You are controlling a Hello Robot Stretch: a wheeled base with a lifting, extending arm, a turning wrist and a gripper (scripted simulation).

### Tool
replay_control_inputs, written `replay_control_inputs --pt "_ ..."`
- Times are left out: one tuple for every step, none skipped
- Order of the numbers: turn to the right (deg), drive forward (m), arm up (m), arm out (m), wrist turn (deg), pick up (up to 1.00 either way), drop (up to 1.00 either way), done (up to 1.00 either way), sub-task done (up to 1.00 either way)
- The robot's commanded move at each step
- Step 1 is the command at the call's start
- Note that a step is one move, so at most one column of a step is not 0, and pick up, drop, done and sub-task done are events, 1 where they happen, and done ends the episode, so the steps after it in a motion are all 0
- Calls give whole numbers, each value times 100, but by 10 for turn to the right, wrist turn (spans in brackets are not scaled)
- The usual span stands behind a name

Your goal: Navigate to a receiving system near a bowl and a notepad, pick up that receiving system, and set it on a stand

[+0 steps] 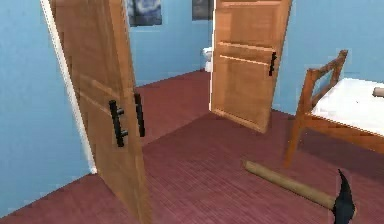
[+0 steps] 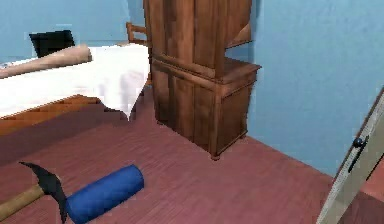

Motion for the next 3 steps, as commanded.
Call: replay_control_inputs --pt "0 100 0 0 0 0 0 0 0" --pt "150 0 0 0 0 0 0 0 0" --pt "0 15 0 0 0 0 0 0 0"
